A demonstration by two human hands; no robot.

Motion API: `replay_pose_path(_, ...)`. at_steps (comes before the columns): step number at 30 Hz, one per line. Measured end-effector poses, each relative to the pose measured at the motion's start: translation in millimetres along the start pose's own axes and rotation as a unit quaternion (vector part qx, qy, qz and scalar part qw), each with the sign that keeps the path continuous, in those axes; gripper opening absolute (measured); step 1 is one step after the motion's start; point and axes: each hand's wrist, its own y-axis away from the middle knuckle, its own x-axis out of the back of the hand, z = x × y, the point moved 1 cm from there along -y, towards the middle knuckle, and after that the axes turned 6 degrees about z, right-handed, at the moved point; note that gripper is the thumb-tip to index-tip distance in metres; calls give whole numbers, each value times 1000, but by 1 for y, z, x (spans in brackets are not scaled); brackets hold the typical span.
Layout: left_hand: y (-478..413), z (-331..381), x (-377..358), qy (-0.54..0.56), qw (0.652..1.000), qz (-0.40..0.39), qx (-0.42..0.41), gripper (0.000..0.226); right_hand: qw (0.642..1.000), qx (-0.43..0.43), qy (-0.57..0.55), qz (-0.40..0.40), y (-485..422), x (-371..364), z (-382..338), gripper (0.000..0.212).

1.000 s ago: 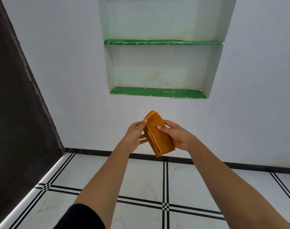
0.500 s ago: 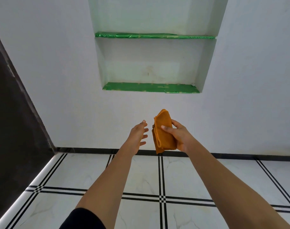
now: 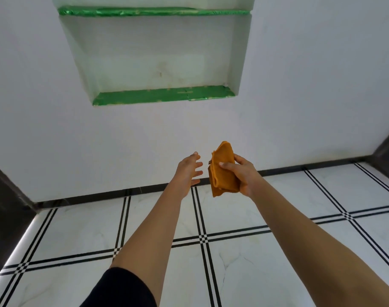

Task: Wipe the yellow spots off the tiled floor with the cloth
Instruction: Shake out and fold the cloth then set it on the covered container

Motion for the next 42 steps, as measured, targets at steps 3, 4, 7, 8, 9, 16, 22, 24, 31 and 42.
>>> replay_pose_path(3,-5,1,-36,-7,1000,-29,4,47,999,-10,-29,35,-11,35,1,68)
replay_pose_path(4,-8,1,-51,-10,999,-38,5,47,998,-13,-38,47,-17,50,1,68)
replay_pose_path(7,-15,6,-104,-7,998,-63,12,47,995,-16,-69,68,-35,101,-1,69)
replay_pose_path(8,-18,8,-123,-11,997,-71,12,47,994,-14,-80,74,-41,119,-2,69)
replay_pose_path(9,-20,10,-140,-15,997,-78,12,46,993,-15,-88,82,-47,135,-3,70)
replay_pose_path(16,-38,22,-297,-48,982,-183,6,44,974,5,-158,166,-77,273,-14,63)
replay_pose_path(22,-43,19,-434,-83,957,-279,17,45,949,-3,-199,246,-93,389,-11,55)
replay_pose_path(24,-45,17,-477,-99,947,-306,19,44,938,-12,-208,276,-100,423,-7,58)
replay_pose_path(31,-58,1,-650,-152,896,-417,32,44,880,-19,-255,399,-136,561,9,65)
replay_pose_path(42,-16,-21,-900,-287,760,-582,32,44,736,-10,-359,574,-140,749,33,60)
